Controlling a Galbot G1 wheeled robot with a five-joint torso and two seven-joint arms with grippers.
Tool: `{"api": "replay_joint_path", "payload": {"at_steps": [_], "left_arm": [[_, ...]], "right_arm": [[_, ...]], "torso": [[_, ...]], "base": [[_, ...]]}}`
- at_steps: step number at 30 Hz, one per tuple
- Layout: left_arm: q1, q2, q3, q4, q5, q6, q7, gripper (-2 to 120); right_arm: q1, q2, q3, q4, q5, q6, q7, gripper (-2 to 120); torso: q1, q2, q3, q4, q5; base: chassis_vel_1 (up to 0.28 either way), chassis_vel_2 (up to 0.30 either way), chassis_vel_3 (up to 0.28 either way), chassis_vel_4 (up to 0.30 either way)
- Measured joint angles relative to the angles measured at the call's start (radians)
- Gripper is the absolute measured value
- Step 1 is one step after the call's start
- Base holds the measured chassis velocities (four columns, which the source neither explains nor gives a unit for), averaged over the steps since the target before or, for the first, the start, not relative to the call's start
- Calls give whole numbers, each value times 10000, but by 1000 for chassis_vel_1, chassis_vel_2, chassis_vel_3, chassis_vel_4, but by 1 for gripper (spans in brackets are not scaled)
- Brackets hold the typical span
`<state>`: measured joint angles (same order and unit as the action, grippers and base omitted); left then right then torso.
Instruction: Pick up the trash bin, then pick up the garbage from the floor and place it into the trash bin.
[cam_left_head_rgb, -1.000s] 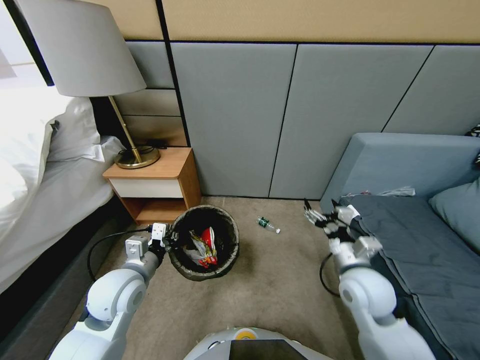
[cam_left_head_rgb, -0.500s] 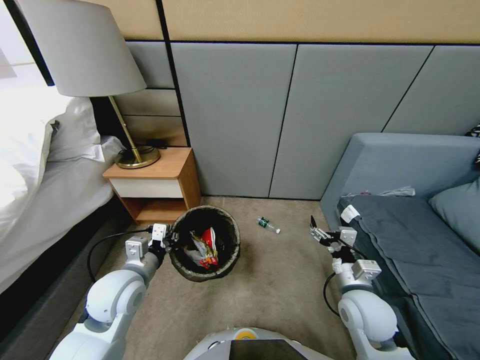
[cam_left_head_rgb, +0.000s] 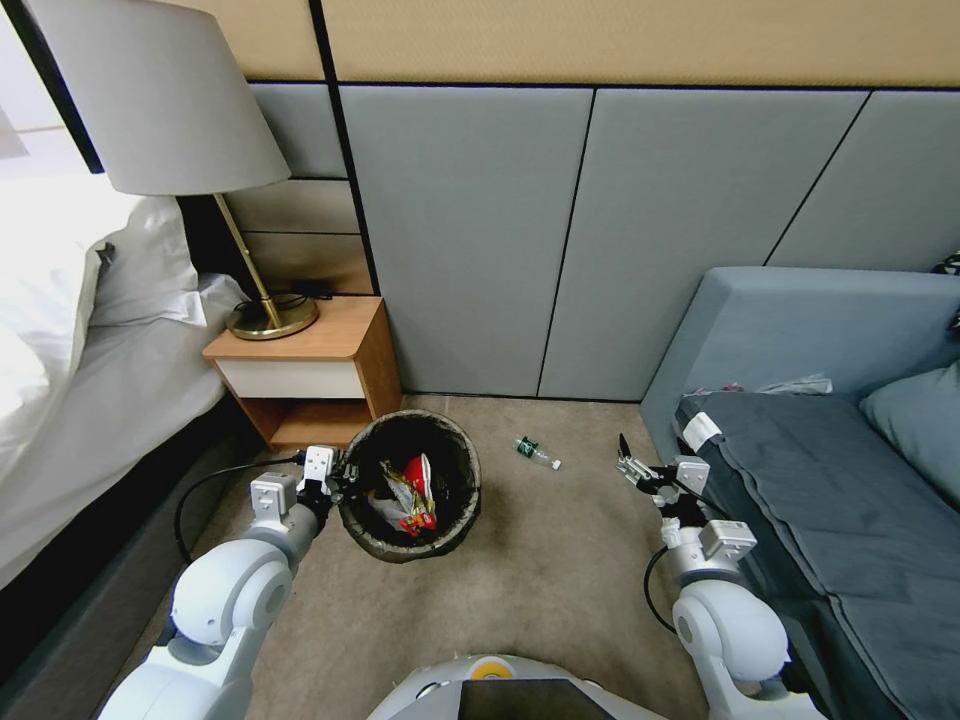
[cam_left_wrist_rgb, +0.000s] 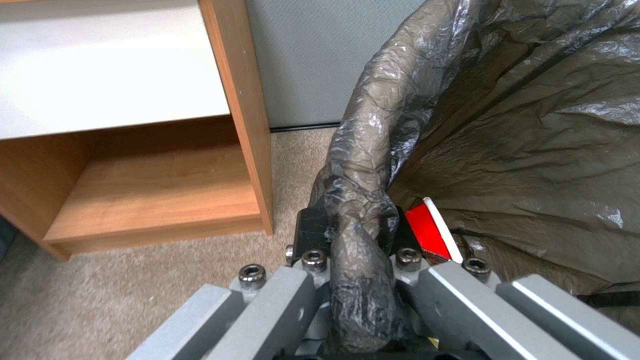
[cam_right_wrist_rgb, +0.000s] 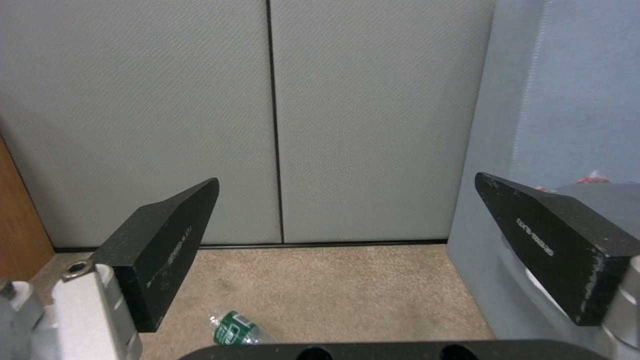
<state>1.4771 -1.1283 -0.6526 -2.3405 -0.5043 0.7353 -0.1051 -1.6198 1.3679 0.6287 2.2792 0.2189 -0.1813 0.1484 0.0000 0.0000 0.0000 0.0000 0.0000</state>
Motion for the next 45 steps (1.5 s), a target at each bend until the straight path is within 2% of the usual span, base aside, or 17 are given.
{"api": "replay_joint_path", "payload": {"at_steps": [45], "left_arm": [[-10, 82, -65, 12, -33, 0, 13, 1]], "right_arm": [[86, 16, -298, -84, 50, 26, 7, 100]], "torso": [[0, 0, 0, 0, 1]], "base": [[-61, 61, 60, -62]]}}
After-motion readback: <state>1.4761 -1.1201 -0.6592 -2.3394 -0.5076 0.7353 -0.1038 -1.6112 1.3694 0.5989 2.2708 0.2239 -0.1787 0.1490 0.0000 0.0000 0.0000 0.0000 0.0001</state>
